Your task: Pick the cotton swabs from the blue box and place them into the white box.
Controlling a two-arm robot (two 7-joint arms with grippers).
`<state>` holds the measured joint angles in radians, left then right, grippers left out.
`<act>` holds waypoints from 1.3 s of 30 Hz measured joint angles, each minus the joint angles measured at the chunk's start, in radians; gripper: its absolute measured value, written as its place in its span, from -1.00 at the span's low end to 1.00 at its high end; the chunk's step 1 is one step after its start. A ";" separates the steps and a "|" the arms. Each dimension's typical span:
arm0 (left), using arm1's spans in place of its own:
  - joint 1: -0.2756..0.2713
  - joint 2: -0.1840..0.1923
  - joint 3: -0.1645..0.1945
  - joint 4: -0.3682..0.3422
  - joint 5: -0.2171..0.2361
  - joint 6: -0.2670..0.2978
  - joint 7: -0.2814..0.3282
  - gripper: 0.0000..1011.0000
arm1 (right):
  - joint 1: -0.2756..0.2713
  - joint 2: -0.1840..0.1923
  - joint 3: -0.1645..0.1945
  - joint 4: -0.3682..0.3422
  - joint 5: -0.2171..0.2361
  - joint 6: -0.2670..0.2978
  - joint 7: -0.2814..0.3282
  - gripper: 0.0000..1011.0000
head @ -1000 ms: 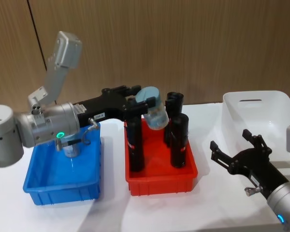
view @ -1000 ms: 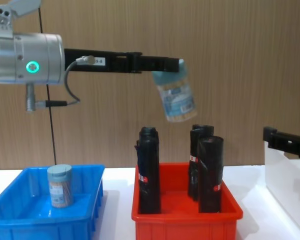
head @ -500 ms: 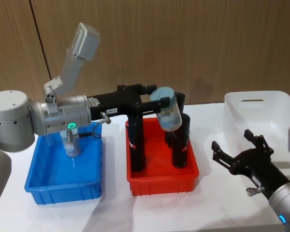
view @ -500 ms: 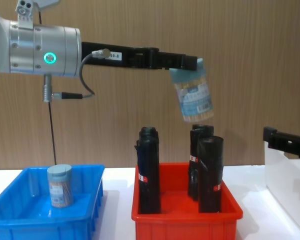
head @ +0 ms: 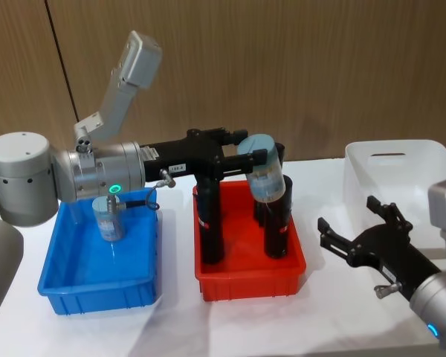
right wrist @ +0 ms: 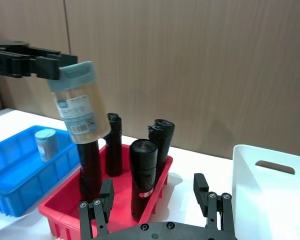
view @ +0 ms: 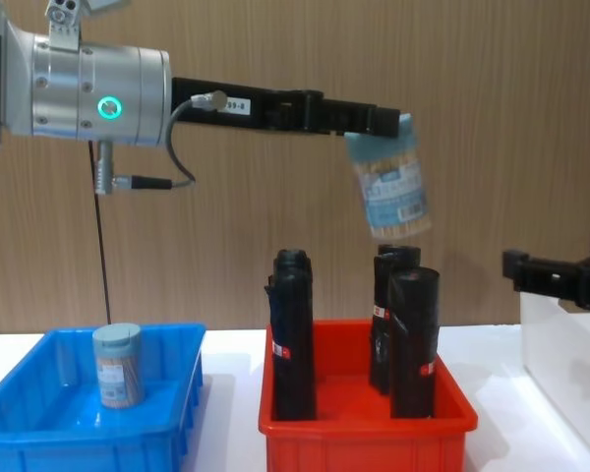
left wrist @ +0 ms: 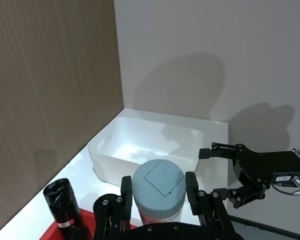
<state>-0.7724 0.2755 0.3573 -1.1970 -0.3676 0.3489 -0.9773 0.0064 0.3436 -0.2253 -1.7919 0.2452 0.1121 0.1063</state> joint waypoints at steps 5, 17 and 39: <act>-0.004 -0.002 0.001 0.004 0.002 0.001 -0.005 0.27 | 0.028 0.003 0.001 -0.014 -0.022 0.060 0.046 0.98; -0.009 -0.004 0.003 0.009 0.004 0.002 -0.010 0.27 | 0.103 -0.001 0.001 -0.022 -0.058 0.177 0.147 0.98; -0.012 -0.006 0.004 0.012 0.005 0.003 -0.013 0.27 | 0.239 -0.037 -0.011 0.037 -0.061 0.310 0.305 0.98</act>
<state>-0.7839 0.2700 0.3611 -1.1850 -0.3621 0.3517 -0.9906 0.2455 0.3065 -0.2364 -1.7550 0.1842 0.4218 0.4110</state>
